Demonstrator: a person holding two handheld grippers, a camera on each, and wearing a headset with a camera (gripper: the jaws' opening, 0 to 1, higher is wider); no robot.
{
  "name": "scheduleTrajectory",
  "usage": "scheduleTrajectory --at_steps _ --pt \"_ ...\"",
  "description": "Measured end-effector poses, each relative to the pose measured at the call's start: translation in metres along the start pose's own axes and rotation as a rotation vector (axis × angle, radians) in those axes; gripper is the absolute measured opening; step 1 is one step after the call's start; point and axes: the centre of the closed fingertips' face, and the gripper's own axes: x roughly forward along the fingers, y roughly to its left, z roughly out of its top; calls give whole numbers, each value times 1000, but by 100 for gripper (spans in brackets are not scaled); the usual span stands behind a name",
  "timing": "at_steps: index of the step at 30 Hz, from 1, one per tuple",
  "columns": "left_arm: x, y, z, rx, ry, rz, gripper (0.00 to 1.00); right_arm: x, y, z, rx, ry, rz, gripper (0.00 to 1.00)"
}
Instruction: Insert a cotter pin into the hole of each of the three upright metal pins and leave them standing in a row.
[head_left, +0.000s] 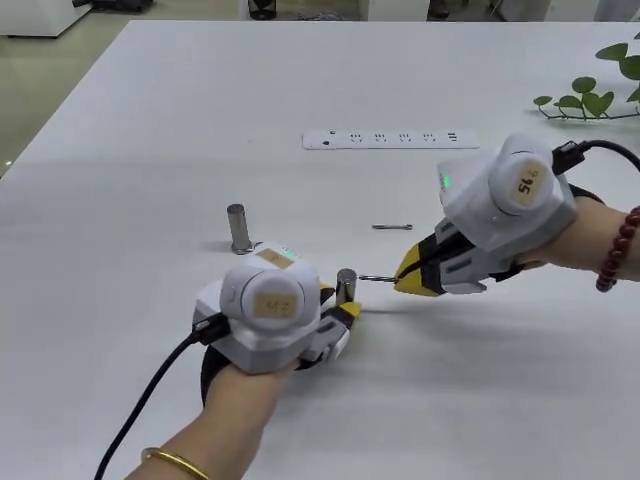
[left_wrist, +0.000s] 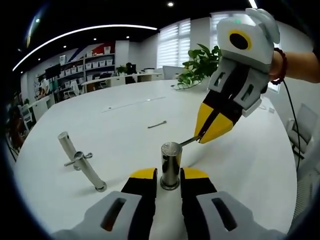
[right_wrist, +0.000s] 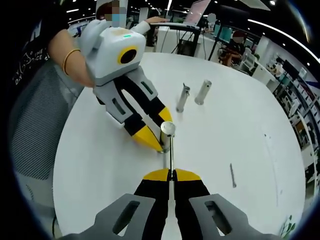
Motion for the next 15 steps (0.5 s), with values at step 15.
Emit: scheduleTrajectory --at_steps 15 --pt "4 -3 0 39 5 -38 10 2 2 6 -29 -9 13 0"
